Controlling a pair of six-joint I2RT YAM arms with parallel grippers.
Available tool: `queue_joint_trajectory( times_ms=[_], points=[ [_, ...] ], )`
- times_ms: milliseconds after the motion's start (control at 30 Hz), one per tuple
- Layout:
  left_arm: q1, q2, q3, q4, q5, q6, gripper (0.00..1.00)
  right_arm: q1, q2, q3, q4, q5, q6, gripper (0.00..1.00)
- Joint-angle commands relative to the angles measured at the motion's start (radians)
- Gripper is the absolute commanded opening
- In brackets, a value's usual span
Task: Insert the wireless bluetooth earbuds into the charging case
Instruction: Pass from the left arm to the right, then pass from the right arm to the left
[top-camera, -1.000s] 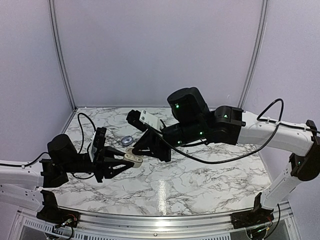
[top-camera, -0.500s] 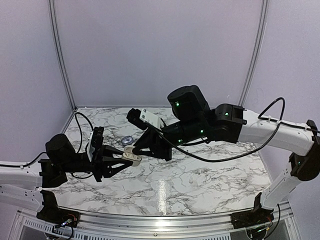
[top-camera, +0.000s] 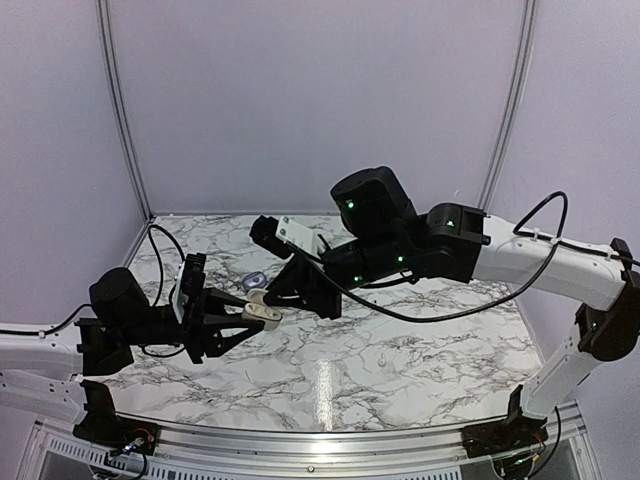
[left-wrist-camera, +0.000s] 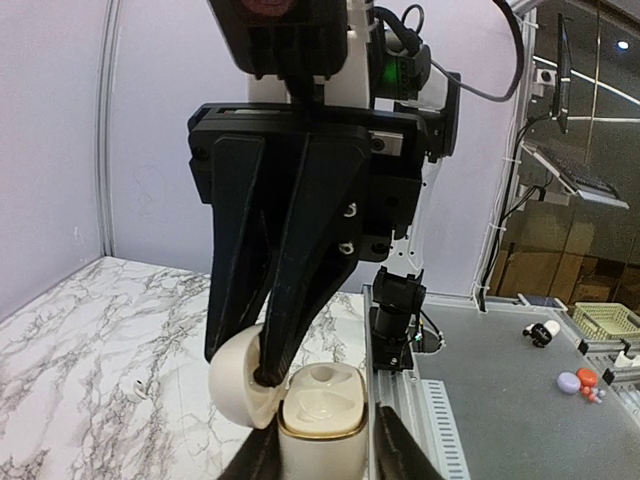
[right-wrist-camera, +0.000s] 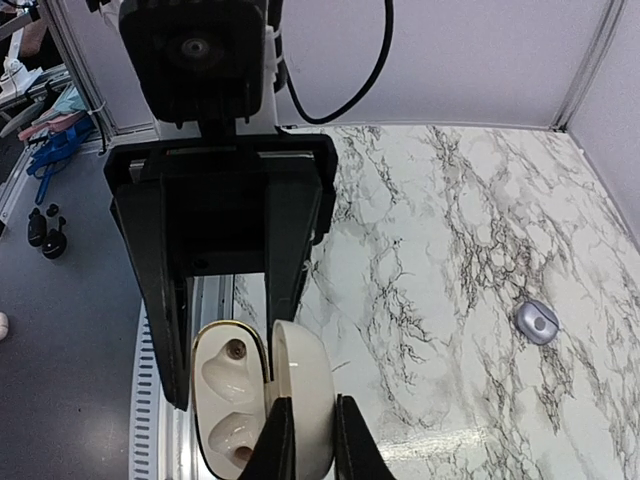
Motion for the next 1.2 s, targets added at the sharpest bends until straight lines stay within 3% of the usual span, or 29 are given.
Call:
queue_joint_trajectory(
  times_ms=[0,367,667,900,1167],
  points=[
    [-0.005,-0.028,0.004,0.0,-0.034,0.009,0.39,-0.002,-0.014,0.044,0.017,0.031,-0.014,0.0],
    [-0.005,0.0,0.012,-0.007,0.003,0.016,0.47,0.002,-0.014,0.065,0.009,0.012,-0.04,0.0],
    [-0.005,0.009,0.02,-0.008,0.02,0.028,0.39,0.003,0.004,0.078,-0.008,-0.01,-0.051,0.0],
    [-0.005,0.001,0.027,-0.008,0.023,0.027,0.43,0.007,0.015,0.081,-0.025,-0.02,-0.059,0.0],
    [-0.005,0.013,0.037,-0.008,0.029,0.024,0.4,0.011,0.018,0.079,-0.033,-0.016,-0.06,0.0]
  ],
)
